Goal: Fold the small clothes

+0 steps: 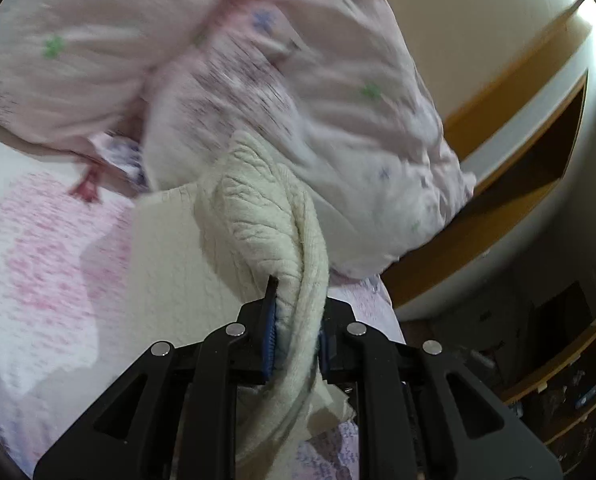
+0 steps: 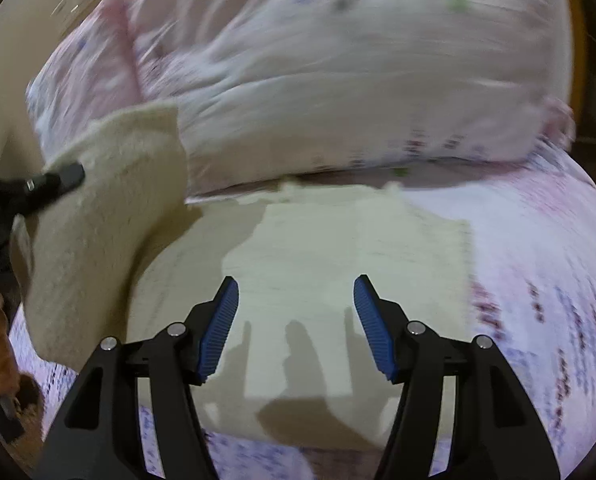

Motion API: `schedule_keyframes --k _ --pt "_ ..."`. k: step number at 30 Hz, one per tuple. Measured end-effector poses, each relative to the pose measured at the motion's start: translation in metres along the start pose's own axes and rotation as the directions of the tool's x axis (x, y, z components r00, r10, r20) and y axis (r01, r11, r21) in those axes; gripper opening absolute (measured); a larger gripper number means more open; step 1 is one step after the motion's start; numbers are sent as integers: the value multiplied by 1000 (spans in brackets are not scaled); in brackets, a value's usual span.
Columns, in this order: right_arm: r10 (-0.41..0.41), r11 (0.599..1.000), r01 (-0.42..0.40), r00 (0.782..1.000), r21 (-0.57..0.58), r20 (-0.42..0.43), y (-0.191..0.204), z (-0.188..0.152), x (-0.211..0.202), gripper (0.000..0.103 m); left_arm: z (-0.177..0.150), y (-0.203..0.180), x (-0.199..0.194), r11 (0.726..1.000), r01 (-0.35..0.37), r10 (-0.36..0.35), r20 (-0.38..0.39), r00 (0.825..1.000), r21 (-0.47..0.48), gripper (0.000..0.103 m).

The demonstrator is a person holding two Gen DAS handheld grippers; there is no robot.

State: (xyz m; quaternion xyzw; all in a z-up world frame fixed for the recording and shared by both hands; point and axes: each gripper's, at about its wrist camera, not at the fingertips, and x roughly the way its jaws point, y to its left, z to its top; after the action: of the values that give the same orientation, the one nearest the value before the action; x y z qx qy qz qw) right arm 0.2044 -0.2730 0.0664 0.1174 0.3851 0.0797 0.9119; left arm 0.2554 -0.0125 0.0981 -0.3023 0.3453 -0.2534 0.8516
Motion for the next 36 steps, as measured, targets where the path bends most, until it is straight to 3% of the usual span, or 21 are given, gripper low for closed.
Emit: schedule_keyframes --k 8,12,15,17,20,23,25,27,30,33,36 --pt "-36 984 33 999 177 14 -68 -10 -16 60 -44 -51 83 992 -40 53 -113 992 118 15" --pt "-44 970 42 999 241 0 -92 -14 -12 60 -71 -58 133 995 -33 58 -264 963 96 15" --pt "-21 956 23 1000 292 -11 -108 -15 -10 60 -82 -66 143 993 35 3 -317 948 115 22" --pt "9 940 -5 1000 340 -13 -121 -15 -11 60 -82 -75 133 984 111 -60 -319 946 142 66" --pt "76 916 -63 997 397 -17 -132 -10 -10 60 -75 -82 95 967 169 -113 -276 954 188 82" --pt "163 894 -141 986 425 -17 -136 -2 -7 60 -61 -68 59 975 88 -49 -188 981 204 88" --pt "231 877 -199 973 437 -20 -132 5 -4 60 -50 -47 39 982 -36 58 -112 992 187 88" --pt "286 865 -242 958 439 -36 -123 12 4 60 -46 -26 30 973 -153 167 -70 983 173 88" --pt "309 874 -248 947 418 -85 -108 18 17 60 -47 2 31 959 -251 262 -79 962 129 88" --pt "307 888 -229 941 399 -142 -95 21 34 60 -52 24 33 962 -260 269 -117 956 88 88" --pt "322 882 -229 931 412 -173 -91 20 47 60 -56 29 34 972 -223 231 -118 966 76 88"
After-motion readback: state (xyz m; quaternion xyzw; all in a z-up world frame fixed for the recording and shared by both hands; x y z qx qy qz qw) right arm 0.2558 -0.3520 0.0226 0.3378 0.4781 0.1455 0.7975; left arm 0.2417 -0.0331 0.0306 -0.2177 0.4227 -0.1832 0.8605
